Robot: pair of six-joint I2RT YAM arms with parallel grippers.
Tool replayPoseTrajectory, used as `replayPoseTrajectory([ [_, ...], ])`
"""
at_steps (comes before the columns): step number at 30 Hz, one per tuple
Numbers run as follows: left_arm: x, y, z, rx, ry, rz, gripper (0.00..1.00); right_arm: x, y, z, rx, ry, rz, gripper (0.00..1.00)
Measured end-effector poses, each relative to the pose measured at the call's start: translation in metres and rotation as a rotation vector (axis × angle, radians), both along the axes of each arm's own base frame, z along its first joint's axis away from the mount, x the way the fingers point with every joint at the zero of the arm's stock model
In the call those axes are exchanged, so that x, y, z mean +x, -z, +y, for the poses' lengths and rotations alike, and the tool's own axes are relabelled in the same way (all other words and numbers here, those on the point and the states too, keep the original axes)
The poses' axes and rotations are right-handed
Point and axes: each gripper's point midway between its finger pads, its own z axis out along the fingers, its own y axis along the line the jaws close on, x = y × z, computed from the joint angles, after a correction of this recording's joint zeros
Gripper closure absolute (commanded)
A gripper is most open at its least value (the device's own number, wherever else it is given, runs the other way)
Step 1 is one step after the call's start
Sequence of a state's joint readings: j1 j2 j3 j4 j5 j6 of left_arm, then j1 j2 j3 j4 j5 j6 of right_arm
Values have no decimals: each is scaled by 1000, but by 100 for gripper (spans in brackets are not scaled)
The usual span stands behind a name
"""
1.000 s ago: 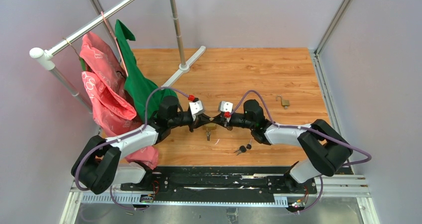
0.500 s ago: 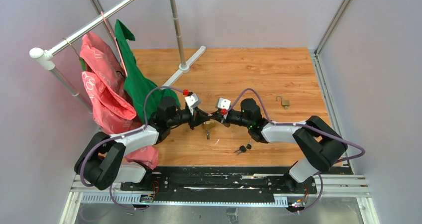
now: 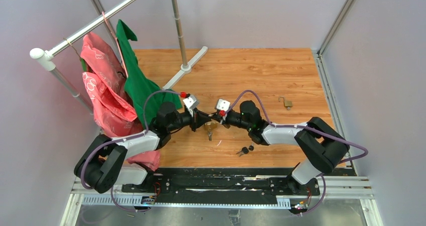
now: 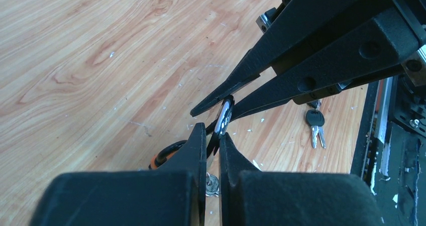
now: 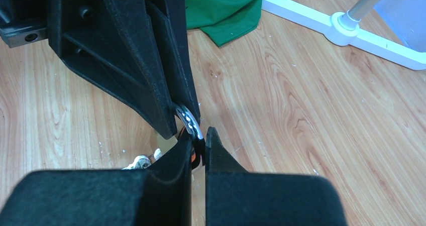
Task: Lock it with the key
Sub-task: Lock the lock.
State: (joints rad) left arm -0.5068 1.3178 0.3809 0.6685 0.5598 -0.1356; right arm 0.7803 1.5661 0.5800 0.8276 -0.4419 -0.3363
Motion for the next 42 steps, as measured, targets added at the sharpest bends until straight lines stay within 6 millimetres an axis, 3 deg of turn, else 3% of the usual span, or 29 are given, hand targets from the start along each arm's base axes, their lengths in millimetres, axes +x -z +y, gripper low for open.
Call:
replayPoseTrajectory([
  [11, 6, 1, -1, 3, -62, -14, 100, 7, 2, -1, -2, 43, -16, 100],
  [29, -6, 4, 4, 29, -85, -81, 100, -5, 6, 7, 48, 114, -78, 100],
  [42, 0, 5, 6, 37, -114, -93, 100, 1, 4, 9, 113, 179, -76, 100],
])
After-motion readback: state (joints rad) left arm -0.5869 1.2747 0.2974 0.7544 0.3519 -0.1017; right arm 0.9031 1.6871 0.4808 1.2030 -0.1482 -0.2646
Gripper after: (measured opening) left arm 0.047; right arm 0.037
